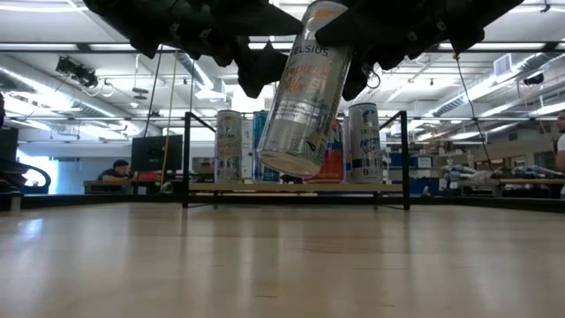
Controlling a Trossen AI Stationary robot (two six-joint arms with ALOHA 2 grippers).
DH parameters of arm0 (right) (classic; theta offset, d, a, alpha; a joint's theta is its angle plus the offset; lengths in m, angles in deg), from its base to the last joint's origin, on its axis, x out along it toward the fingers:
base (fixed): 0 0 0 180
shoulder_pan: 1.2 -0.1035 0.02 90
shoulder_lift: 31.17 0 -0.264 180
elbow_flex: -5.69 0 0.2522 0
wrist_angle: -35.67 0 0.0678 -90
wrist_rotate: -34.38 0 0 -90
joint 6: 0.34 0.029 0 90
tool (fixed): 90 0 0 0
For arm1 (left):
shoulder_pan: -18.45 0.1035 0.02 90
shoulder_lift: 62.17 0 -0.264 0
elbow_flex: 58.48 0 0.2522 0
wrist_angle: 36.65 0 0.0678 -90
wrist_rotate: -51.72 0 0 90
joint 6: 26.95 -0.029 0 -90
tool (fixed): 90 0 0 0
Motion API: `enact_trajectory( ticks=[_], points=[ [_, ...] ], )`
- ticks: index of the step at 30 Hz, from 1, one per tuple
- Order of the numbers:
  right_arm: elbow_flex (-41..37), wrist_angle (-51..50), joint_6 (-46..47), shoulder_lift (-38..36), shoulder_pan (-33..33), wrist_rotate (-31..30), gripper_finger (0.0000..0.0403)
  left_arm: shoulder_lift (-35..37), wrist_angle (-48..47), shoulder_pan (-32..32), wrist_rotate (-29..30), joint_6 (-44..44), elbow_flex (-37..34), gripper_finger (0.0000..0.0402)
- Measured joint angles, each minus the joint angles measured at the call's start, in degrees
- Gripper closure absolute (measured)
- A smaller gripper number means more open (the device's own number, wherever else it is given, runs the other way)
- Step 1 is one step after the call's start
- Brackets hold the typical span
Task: Place canned beverage on shelf
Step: Put the white yellow soda can on the shelf aligned with the other white yellow soda can
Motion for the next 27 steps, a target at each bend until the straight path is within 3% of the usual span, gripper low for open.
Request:
enact_trajectory(
  ticks=[14,24,27],
  points=[
    [0.0,-0.8,0.9,0.0,0.0,-0.8,0.0126,0.0,-2.8,0.0,-0.9,5.4,0.1,0.0111],
    [0.0,-0.8,0.9,0.0,-0.1,-0.7,0.0126,0.0,-2.6,0.2,-2.4,4.6,0.1,0.0017],
    [0.0,-0.9,0.9,0.0,0.0,-0.7,0.0126,0.0,-2.5,0.1,-2.7,4.9,0.1,0.0005]
  ],
)
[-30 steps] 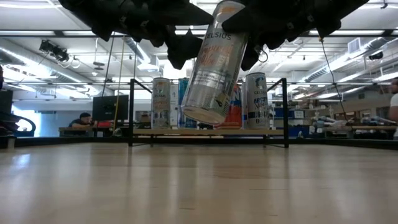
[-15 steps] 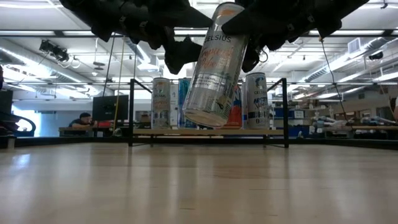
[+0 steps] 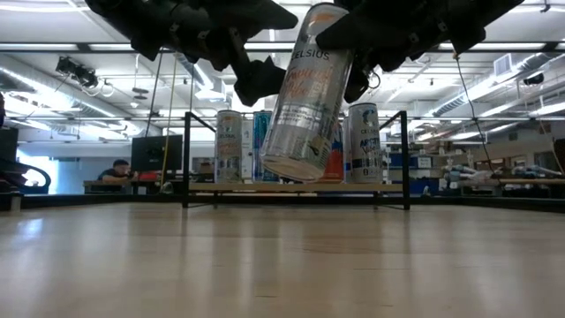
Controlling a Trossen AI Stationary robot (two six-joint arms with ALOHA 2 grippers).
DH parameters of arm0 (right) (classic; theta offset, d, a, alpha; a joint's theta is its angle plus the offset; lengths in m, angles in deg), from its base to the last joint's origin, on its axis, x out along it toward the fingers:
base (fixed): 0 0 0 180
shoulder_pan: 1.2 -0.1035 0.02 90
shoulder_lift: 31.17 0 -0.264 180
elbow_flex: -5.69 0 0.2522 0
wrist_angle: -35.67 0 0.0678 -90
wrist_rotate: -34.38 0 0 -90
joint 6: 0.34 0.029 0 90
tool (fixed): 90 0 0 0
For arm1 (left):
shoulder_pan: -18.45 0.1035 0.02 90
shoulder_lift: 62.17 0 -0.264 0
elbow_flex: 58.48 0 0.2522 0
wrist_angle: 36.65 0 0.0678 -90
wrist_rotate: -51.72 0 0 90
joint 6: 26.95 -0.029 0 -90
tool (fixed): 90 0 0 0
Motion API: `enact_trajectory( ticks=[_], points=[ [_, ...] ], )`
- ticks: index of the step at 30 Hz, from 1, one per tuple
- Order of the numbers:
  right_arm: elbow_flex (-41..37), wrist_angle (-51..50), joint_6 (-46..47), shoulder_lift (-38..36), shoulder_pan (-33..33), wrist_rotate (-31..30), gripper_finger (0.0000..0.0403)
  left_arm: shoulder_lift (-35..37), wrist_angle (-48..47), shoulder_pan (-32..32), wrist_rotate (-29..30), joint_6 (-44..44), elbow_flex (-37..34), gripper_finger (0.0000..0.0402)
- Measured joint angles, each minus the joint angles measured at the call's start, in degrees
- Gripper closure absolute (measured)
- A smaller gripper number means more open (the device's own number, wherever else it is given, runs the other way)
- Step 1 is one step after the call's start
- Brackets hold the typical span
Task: Place canned beverage on shelf
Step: Put the white yellow soda can on the shelf aligned with the other white yellow soda can
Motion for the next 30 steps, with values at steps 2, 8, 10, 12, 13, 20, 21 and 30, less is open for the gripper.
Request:
enact_trajectory(
  ticks=[2,8,10,12,13,20,21,30],
  points=[
    [0.0,-0.3,0.0,0.0,0.0,0.0,0.0126,0.0,0.0,0.0,-0.1,1.3,0.0,0.0009],
    [0.0,-0.3,0.0,0.0,0.2,0.0,0.0126,0.0,0.0,0.0,-0.1,1.7,0.0,0.0011],
    [0.0,0.0,0.0,0.0,0.4,0.0,0.0126,0.0,0.0,0.0,-0.1,1.7,0.0,0.0012],
    [0.0,0.0,0.0,0.0,0.7,0.0,0.0126,0.0,0.2,0.0,0.0,1.5,0.0,0.0012],
    [0.0,0.0,0.0,0.0,0.9,0.0,0.0126,0.0,0.5,0.0,0.0,1.4,0.0,0.0012],
    [0.0,0.2,0.5,0.0,1.7,0.0,0.0126,0.0,4.6,0.0,5.3,3.2,-0.1,0.0012],
    [0.0,0.4,0.5,0.0,1.8,0.0,0.0126,0.0,4.6,0.0,5.3,3.9,-0.1,0.0012],
    [0.0,2.3,0.7,0.0,1.8,0.5,0.0126,0.0,4.9,0.0,1.0,4.7,-0.1,0.0012]
  ],
)
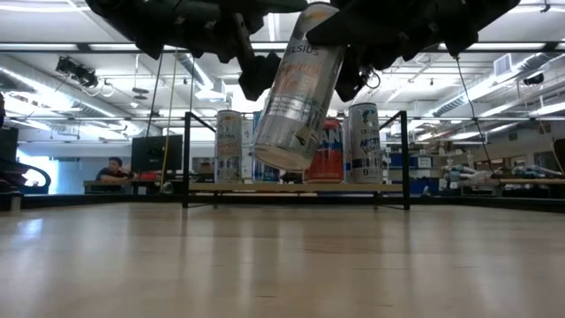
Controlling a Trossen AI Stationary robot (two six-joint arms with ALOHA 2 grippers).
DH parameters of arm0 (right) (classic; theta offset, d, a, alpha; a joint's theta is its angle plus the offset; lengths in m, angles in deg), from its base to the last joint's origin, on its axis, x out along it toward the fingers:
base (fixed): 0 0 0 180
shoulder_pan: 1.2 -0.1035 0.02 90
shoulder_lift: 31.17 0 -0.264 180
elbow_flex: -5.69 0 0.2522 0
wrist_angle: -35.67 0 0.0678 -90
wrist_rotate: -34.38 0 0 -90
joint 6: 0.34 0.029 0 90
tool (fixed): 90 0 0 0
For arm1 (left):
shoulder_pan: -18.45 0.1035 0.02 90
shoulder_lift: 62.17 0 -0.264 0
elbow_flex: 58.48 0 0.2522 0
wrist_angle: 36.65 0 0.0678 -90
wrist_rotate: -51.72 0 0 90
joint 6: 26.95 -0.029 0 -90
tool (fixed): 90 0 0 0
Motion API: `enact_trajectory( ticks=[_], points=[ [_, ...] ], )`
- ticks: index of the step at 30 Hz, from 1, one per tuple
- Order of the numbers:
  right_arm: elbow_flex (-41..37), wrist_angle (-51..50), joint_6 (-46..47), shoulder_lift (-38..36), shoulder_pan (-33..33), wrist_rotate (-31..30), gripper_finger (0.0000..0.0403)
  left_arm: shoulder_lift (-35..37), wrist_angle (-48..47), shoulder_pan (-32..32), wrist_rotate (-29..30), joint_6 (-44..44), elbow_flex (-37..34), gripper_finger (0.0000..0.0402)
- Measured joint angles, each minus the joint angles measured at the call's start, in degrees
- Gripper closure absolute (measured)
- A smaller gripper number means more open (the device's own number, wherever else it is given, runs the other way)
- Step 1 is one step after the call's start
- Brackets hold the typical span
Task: Place canned beverage on shelf
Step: Put the white yellow soda can on the shelf aligned with the other white yellow soda can
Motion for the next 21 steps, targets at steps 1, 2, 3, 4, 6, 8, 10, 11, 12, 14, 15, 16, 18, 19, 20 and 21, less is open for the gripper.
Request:
enact_trajectory(
  ticks=[1,2,3,4,6,8,10,11,12,14,15,16,18,19,20,21],
  points=[
    [0.0,0.2,0.0,0.0,0.0,0.2,0.0126,0.0,0.1,0.0,-1.0,0.0,0.0,0.0012],
    [0.0,0.4,0.0,0.0,0.0,0.2,0.0126,0.0,0.2,0.0,-2.0,0.0,0.0,0.0012],
    [0.0,0.6,0.0,0.0,0.0,0.2,0.0126,0.0,0.2,0.0,-2.4,0.0,0.0,0.0012],
    [0.0,0.7,0.1,0.0,0.0,0.4,0.0126,0.0,0.2,0.0,-2.7,0.0,0.0,0.0012],
    [0.0,1.1,0.3,0.0,-0.1,0.4,0.0126,0.0,0.0,-0.1,-2.9,0.0,0.0,0.0012],
    [0.0,2.1,1.3,0.0,0.0,0.8,0.0126,0.0,0.2,-0.1,-3.0,0.0,0.0,0.0012],
    [0.0,2.8,1.5,0.0,0.0,1.1,0.0126,0.0,0.5,-0.1,-3.2,0.0,0.0,0.0012],
    [0.0,2.7,1.5,0.0,-0.1,1.0,0.0126,0.0,0.5,-0.1,-3.3,0.0,0.0,0.0012],
    [0.0,2.7,1.5,0.0,-0.1,1.0,0.0126,0.0,0.5,-0.1,-3.3,0.0,0.0,0.0012],
    [0.0,2.6,1.5,0.0,0.0,0.7,0.0126,0.0,0.5,-0.1,-3.3,-0.1,0.0,0.0012],
    [0.0,2.8,1.5,0.0,0.0,0.7,0.0126,0.0,0.5,-0.1,-3.2,-0.1,0.0,0.0012],
    [0.0,2.9,1.5,0.0,0.0,0.7,0.0126,0.0,0.6,-0.1,-3.3,-0.1,0.0,0.0012],
    [0.0,3.6,1.5,0.0,-0.1,0.7,0.0126,0.0,1.3,-0.1,-3.3,0.0,-0.1,0.0012],
    [0.0,4.2,1.5,0.0,-0.1,0.6,0.0126,0.0,1.6,-0.1,-3.2,0.0,-0.1,0.0012],
    [0.0,4.6,1.5,0.0,-0.1,0.5,0.0126,0.0,1.9,-0.1,-3.2,-0.1,-0.1,0.0012],
    [0.0,5.0,1.5,0.0,-0.1,0.4,0.0126,0.0,1.9,-0.1,-3.2,-0.1,-0.1,0.0012]
  ],
)
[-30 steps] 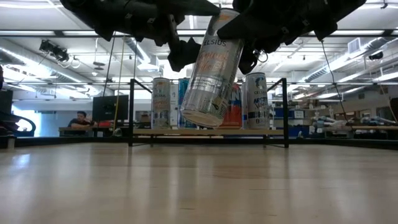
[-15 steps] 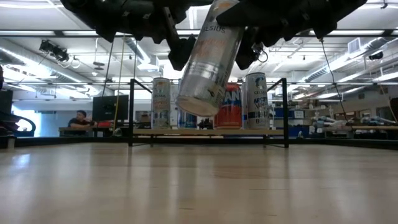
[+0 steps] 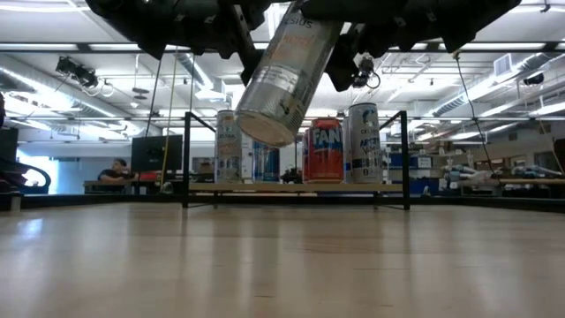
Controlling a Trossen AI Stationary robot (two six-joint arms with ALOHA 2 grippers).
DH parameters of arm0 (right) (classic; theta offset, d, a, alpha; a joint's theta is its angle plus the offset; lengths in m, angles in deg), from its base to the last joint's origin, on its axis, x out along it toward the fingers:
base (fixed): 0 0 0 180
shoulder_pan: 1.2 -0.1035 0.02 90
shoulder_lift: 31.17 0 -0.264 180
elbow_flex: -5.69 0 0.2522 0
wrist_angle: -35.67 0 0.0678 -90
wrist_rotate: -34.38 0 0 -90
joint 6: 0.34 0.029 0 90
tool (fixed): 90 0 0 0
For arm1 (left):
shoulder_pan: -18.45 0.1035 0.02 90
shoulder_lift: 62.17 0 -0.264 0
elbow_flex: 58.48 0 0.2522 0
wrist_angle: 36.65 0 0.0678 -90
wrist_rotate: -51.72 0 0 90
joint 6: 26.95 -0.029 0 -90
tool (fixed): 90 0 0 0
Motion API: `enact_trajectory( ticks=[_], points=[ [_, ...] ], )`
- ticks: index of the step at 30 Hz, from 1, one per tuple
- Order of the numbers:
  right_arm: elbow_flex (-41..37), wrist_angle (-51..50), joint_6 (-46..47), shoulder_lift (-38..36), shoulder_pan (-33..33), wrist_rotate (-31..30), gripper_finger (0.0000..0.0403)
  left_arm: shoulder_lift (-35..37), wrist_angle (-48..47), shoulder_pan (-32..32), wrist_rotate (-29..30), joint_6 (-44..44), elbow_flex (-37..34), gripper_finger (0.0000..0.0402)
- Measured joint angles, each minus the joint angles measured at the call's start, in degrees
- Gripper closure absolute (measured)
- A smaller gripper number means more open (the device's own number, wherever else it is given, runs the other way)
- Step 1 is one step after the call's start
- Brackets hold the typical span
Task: Place canned beverage on shelf
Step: Put the white yellow soda can on the shelf aligned with the other white yellow soda can
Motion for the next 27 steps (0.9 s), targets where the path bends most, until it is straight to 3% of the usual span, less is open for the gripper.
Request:
enact_trajectory(
  ticks=[16,23,27],
  points=[
    [0.0,1.7,-0.4,0.1,0.0,0.3,0.0126,0.0,0.8,0.0,0.0,2.2,0.0,0.0015],
    [0.0,1.8,-0.2,0.1,0.0,0.5,0.0123,0.1,0.6,-0.1,-0.3,2.5,0.0,0.0054],
    [0.0,2.2,0.0,0.1,0.0,0.7,0.0125,0.1,0.6,0.0,-0.7,2.8,0.0,0.0057]
  ],
)
